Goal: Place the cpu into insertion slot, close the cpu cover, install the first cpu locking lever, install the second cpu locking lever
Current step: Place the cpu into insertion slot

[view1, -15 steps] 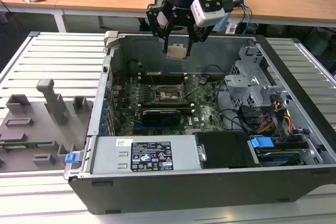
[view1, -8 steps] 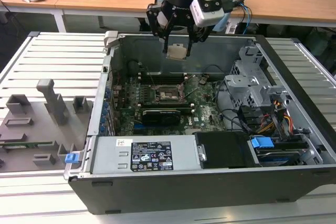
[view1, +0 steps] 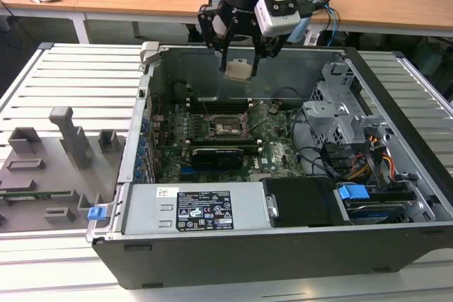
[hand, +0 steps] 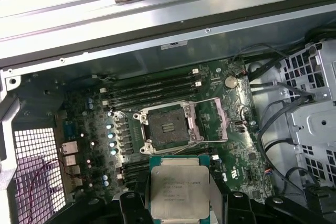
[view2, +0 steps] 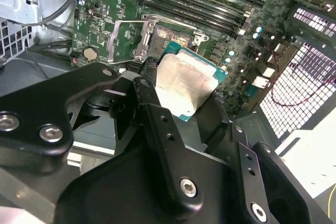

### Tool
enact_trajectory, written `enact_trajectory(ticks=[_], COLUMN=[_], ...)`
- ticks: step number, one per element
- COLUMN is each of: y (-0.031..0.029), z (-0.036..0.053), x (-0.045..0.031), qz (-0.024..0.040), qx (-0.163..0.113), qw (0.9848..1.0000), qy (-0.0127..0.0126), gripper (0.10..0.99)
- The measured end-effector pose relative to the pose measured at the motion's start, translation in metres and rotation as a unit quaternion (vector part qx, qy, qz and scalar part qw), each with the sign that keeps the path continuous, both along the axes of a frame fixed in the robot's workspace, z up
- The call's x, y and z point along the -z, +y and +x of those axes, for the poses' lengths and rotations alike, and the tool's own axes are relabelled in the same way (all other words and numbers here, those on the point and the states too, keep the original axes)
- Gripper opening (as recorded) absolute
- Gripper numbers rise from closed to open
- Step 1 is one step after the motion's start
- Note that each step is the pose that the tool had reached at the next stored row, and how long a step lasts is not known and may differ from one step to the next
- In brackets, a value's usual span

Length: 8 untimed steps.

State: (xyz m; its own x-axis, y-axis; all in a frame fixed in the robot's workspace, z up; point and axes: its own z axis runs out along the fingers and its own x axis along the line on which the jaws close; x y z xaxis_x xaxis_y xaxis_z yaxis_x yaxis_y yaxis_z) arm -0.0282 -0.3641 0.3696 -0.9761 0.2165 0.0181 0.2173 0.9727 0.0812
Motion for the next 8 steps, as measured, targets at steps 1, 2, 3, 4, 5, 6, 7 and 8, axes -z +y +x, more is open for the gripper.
enact_trajectory(ticks=[1, 2, 3, 4, 5, 6, 7, 8], y=[0.0000, 0.0000, 0.0000, 0.0000, 0.0000, 0.0000, 0.0000, 0.0000], z=[0.0000, 0.0000, 0.0000, 0.0000, 0.0000, 0.0000, 0.0000, 0.0000], x=[0.0000, 0.0000, 0.0001, 0.0004, 0.0005, 0.0006, 0.0007, 0.0007], qz=[-0.0002, -0.0004, -0.0004, -0.0006, -0.0019, -0.0026, -0.0029, -0.0032], qx=[0.004, 0.009, 0.015, 0.026, 0.038, 0.046, 0.051, 0.057], qw=[1.0000, 1.0000, 0.9999, 0.9996, 0.9993, 0.9989, 0.9987, 0.9983], qy=[0.0000, 0.0000, 0.0000, 0.0000, 0.0000, 0.0000, 0.0000, 0.0000], gripper=[0.541, 0.541, 0.541, 0.541, 0.541, 0.541, 0.541, 0.541])
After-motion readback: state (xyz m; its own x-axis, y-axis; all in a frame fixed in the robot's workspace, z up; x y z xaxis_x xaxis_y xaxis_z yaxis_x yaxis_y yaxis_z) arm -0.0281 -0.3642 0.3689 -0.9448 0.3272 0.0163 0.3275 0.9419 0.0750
